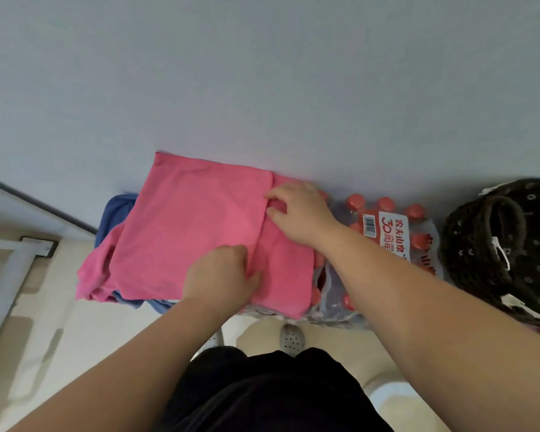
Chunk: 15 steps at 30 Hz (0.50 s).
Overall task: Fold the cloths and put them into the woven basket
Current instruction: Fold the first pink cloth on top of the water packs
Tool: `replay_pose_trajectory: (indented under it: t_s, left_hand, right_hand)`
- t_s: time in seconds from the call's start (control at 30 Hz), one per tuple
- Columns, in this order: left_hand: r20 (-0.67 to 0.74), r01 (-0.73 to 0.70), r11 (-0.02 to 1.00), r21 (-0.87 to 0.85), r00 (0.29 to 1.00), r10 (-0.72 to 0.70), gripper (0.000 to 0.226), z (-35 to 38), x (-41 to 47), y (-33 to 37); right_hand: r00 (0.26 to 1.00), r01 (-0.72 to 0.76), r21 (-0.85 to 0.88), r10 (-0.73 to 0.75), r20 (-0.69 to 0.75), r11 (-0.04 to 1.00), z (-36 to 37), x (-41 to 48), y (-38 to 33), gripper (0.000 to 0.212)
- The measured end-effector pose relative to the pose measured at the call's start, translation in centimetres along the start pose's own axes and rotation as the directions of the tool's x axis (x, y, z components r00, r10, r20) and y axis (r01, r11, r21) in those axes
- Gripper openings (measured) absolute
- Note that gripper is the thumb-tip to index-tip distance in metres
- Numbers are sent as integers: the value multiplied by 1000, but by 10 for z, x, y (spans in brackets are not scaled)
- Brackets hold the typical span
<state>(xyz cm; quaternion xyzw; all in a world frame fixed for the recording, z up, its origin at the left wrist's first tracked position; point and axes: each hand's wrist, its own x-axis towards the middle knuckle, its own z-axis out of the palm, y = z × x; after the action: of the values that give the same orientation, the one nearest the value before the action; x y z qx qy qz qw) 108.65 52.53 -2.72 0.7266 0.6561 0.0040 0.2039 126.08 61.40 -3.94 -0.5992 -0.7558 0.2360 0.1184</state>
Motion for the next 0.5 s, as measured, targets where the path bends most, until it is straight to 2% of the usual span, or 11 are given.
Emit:
replay_pose_trajectory:
  t_s: [0.13, 0.27, 0.5]
  left_hand:
    - [-31, 90, 995, 42, 996, -89, 37, 2, -10, 6]
    - [-30, 125, 991, 55, 992, -123, 26, 3, -13, 5]
    - [22, 159, 987, -14, 987, -159, 13, 6, -12, -4]
  right_hand:
    - [999, 40, -14, -39, 35, 999, 2, 1, 3, 39]
    - [997, 11, -17, -10, 75, 1000, 11, 9, 8, 47]
    - [996, -20, -69, 25, 80, 997, 9, 7, 6, 51]
